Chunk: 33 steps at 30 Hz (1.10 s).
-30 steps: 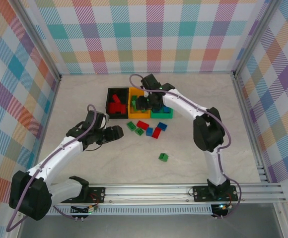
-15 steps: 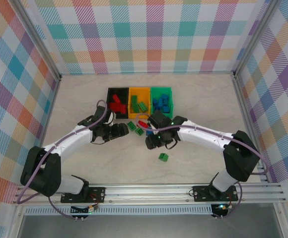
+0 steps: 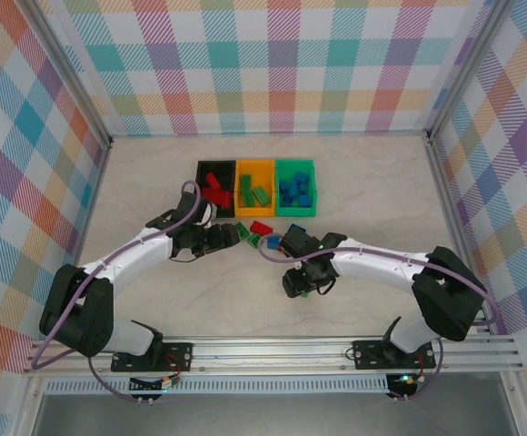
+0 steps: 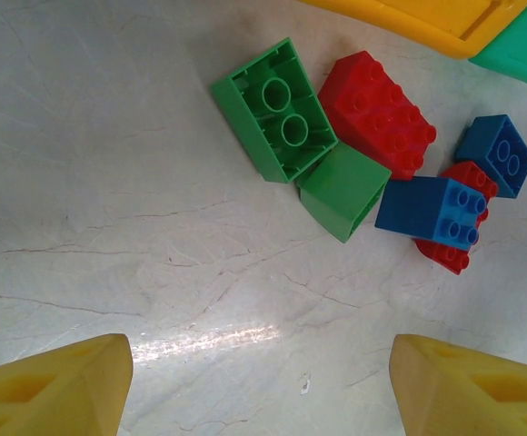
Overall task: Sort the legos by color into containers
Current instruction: Pick up the lego from the bottom-center of the table, then place the lego in the container.
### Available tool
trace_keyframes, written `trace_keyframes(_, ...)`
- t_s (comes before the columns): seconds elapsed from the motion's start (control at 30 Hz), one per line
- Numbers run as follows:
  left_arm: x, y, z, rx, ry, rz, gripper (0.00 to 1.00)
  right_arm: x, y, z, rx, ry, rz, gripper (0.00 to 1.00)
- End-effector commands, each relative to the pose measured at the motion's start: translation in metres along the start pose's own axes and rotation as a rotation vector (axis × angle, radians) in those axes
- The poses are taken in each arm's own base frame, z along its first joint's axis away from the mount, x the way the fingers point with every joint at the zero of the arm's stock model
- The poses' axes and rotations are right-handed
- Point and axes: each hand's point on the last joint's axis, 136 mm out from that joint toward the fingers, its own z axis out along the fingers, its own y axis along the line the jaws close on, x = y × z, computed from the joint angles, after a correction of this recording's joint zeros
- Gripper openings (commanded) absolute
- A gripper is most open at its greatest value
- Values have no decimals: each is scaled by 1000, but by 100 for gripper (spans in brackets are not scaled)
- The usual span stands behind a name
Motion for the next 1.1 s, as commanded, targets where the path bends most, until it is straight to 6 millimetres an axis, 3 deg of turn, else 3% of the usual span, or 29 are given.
trace_keyframes(0.0,-2,-8,-1,11,-4,-2,75,-3,-3,2,33,5,-2,59)
trace_keyframes(0.17,-1,-9,-1,7,-2,3,75,4,-7,16,63,65,-12,58)
trace_keyframes(0.3,-1,-9,1,4,2,3,75,5,-1,22,25,63,6,40)
trace_keyframes(0.47,-1,-9,4,-1,9,3,75,-10,6,15,2,14,6,34)
trace_keyframes(0.6,0,-10,6,-3,17,2,75,-30,23,12,-70,-24,-13,33)
trace_keyframes(0.87,5,-4,-1,-30,13,0,74,-113,50,-14,-188,-185,-22,34)
trace_keyframes(1.07,11,2,-7,-45,6,-8,74,-192,32,-32,-187,-289,38,35)
